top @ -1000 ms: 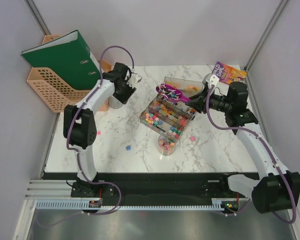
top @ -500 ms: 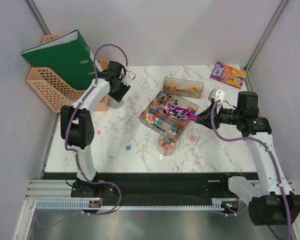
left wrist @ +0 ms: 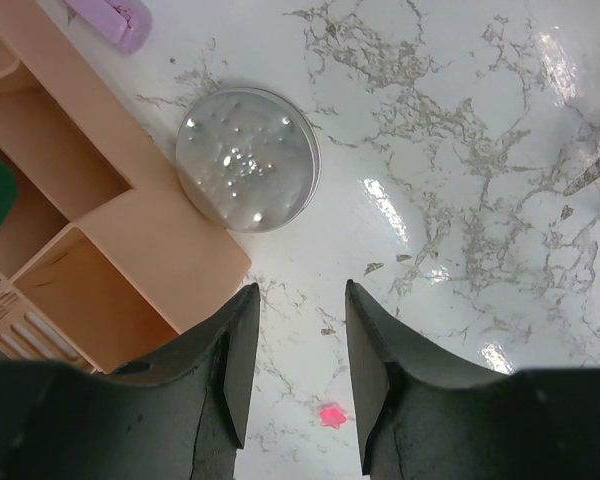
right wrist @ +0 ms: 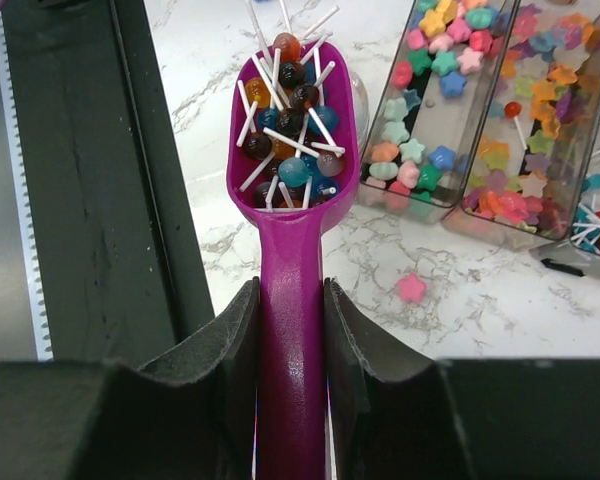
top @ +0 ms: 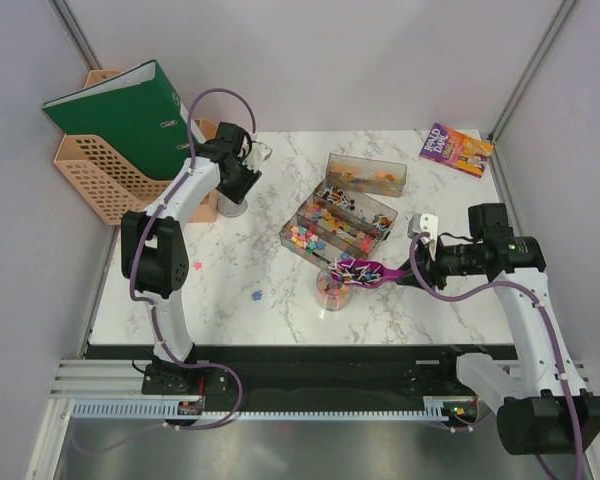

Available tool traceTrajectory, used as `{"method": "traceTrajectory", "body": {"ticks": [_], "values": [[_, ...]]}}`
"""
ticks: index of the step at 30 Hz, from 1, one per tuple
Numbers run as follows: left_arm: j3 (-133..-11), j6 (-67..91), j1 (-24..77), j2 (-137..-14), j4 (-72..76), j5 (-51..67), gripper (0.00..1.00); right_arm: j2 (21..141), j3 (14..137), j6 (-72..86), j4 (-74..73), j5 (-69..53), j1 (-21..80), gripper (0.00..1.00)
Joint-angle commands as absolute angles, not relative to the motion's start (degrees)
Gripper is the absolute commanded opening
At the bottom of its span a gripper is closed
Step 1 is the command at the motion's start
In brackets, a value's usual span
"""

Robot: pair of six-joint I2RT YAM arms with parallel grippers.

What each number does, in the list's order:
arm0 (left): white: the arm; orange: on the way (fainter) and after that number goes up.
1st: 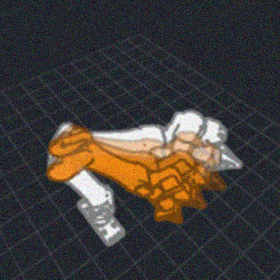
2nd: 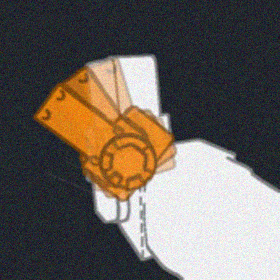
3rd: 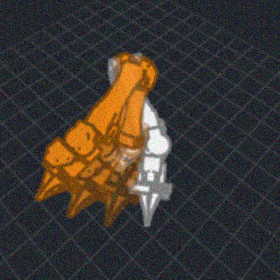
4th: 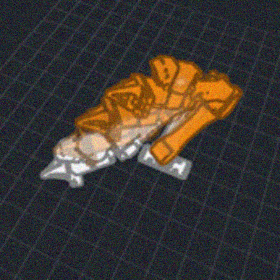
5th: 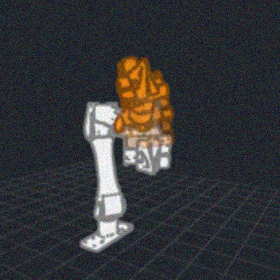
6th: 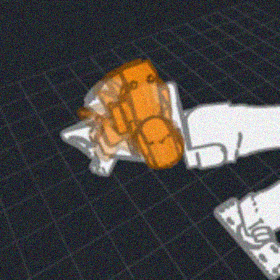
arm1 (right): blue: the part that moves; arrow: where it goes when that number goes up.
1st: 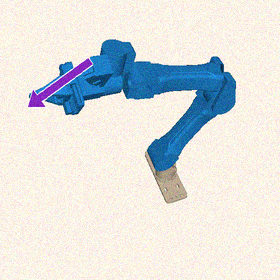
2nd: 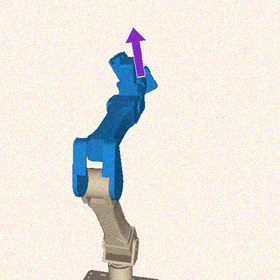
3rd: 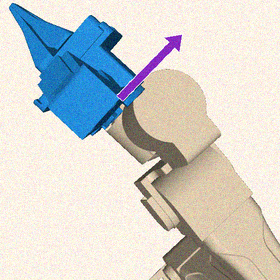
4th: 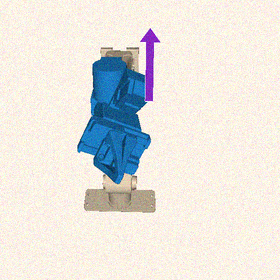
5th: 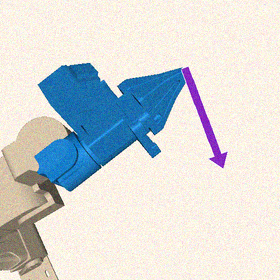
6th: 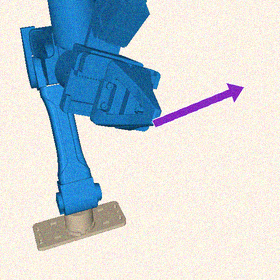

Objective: Pack the candies
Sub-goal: Place the fake candies in the packing bottle.

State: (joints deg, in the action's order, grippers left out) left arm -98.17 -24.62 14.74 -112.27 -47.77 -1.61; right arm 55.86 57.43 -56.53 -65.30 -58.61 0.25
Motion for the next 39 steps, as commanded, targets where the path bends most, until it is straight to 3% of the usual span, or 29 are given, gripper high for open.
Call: {"method": "traceTrajectory", "body": {"ticks": [1, 18, 39], "values": [[-98.35, -25.23, 14.77, -109.07, -46.14, -1.85, 0.47, 56.95, 60.03, -63.98, -70.65, -60.21, 0.26, 0.0], [-96.24, -24.43, 14.77, -107.49, -45.53, -2.11, 0.47, 62.22, 60.64, -75.67, -76.9, -54.05, 0.26, 0.0], [-93.69, -23.29, 14.68, -105.12, -44.65, -1.32, 0.47, 69.52, 66.53, -67.15, -69.96, -46.41, 7.73, 0.0]]}}
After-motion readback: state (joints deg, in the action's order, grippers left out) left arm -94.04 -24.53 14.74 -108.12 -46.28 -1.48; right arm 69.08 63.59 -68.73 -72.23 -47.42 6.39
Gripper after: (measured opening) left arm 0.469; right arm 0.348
